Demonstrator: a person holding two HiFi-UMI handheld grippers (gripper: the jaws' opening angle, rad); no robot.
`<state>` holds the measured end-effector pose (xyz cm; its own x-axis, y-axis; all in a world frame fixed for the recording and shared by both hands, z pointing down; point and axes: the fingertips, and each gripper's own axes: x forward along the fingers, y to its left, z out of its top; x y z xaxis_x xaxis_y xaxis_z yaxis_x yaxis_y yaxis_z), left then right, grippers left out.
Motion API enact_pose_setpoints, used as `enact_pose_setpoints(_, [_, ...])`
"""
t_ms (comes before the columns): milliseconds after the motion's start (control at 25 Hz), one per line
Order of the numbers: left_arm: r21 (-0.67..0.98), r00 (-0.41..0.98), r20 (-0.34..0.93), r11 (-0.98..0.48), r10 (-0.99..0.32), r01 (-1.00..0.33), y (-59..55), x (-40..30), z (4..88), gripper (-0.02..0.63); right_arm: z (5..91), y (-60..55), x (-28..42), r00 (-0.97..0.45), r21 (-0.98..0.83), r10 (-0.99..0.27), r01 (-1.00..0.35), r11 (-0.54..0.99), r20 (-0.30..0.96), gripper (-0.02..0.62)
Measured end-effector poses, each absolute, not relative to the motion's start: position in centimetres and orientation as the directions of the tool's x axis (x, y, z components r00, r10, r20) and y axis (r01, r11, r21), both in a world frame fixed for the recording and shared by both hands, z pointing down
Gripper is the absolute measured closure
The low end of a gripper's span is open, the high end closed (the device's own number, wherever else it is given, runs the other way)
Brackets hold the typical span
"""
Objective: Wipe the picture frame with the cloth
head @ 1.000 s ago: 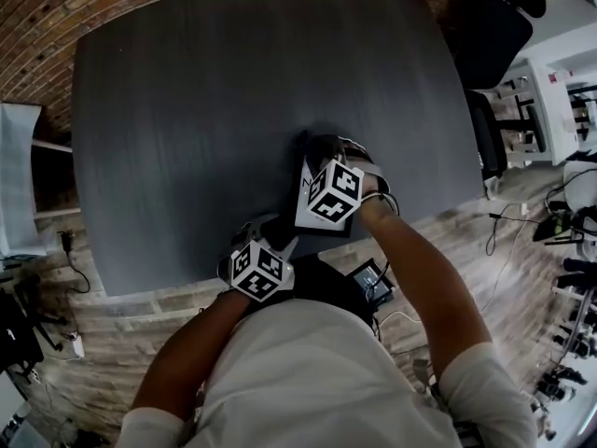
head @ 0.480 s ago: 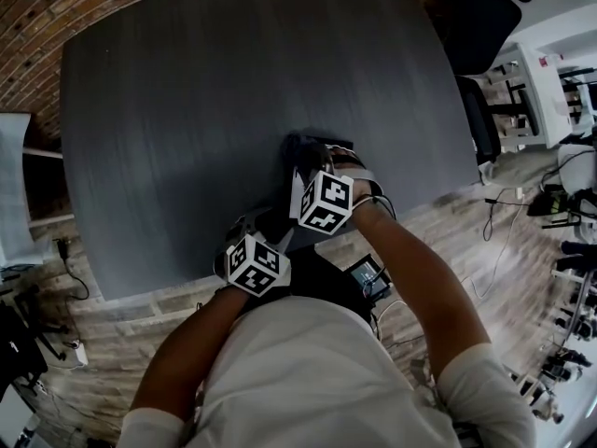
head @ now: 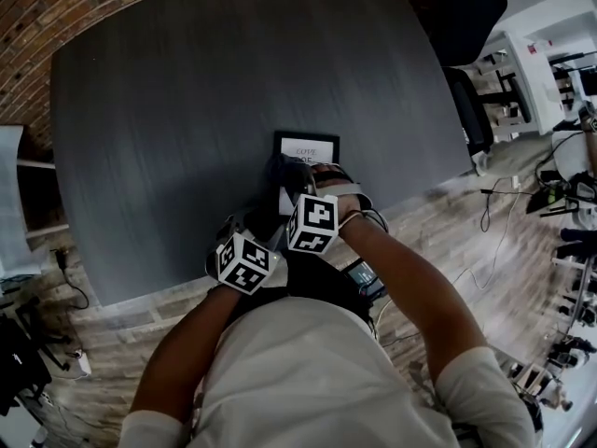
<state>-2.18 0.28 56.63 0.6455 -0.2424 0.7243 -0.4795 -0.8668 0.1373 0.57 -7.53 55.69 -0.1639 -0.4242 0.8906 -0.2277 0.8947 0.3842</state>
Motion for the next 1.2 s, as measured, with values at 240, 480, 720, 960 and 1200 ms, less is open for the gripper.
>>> enact_pose_setpoints(240, [0.140, 0.648, 0.724, -0.868, -0.238, -0.476, 0.2, -2.4, 56.7, 0.385, 55.9, -5.2, -0.1, -0.149, 0.381, -0.395, -0.114, 0.918, 0.907, 0.463])
enact_pose_setpoints(480, [0.138, 0.647, 0.724, -0.869, -0.239, -0.476, 0.2, -2.3, 56.7, 0.385, 55.8, -3.2, -0.5, -0.165, 0.321, -0.330, -0.076, 0.944, 0.930, 0.465])
enact_pose_setpoints(720, [0.131, 0.645, 0.725, -0.871, -0.242, -0.473, 0.1, -2.2, 56.8, 0.383, 55.8, -1.2, -0.8, -0.199, 0.244, -0.262, -0.111, 0.963, 0.944, 0.465])
enact_pose_setpoints(960, [0.132, 0.649, 0.724, -0.876, -0.235, -0.464, 0.1, -2.4, 56.8, 0.383, 55.2, -0.1, -1.3, -0.294, 0.112, -0.175, -0.220, 0.969, 0.940, 0.468])
enact_pose_setpoints(1200, [0.146, 0.667, 0.720, -0.897, -0.193, -0.418, 0.8, -2.2, 56.8, 0.337, 54.5, 1.1, -1.4, -0.354, -0.007, -0.090, -0.263, 0.965, 0.931, 0.468])
